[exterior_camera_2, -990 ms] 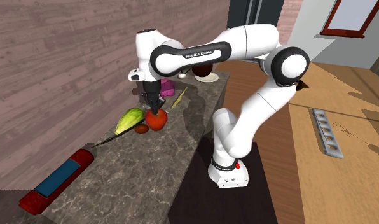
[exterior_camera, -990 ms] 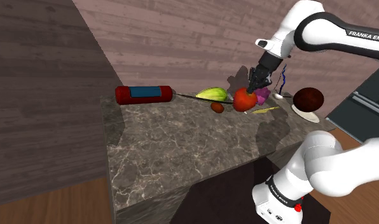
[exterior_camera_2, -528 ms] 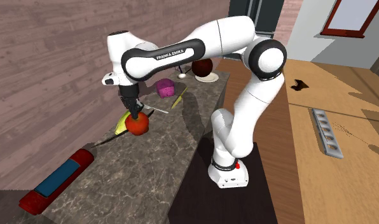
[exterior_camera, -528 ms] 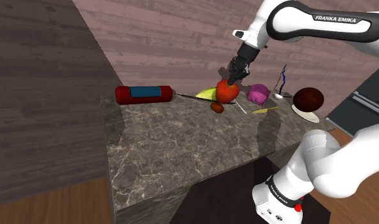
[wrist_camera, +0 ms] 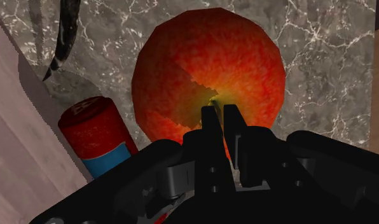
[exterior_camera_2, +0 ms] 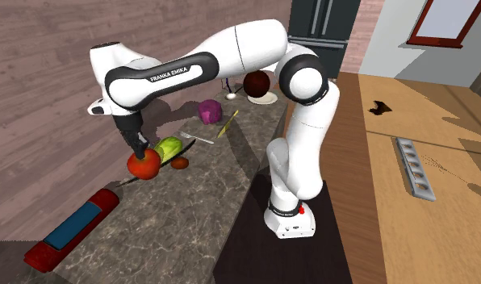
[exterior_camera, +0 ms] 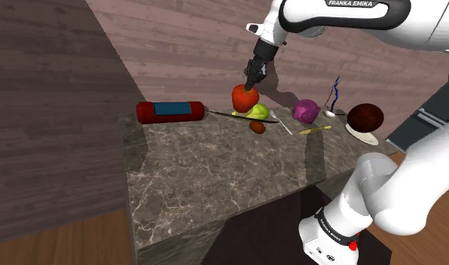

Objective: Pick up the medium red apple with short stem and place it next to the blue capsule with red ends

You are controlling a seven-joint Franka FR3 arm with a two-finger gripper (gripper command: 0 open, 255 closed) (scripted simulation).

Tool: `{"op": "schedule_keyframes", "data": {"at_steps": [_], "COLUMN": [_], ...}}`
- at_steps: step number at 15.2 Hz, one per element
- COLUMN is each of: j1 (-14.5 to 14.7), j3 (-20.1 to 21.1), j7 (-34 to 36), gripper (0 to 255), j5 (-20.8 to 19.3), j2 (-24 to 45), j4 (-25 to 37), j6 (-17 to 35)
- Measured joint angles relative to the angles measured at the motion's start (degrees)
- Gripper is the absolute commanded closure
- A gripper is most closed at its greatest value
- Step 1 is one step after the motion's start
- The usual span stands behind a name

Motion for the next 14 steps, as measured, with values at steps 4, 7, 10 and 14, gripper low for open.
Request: {"op": "schedule_keyframes", "data": {"at_steps": [4,7,10,14], "j1": [0.83,0.6,0.68,0.71], "j3": [0.03,0.15,0.36,0.44], "j7": [-0.28,-0.6,-0.63,-0.99], "gripper": [255,255,255,255], "j5": [3.71,6.42,7.01,7.3], "j2": [9.35,16.48,17.87,18.33], "j4": [9.52,18.36,18.05,15.57], "j6": [-0.85,-3.13,-1.55,1.32]}}
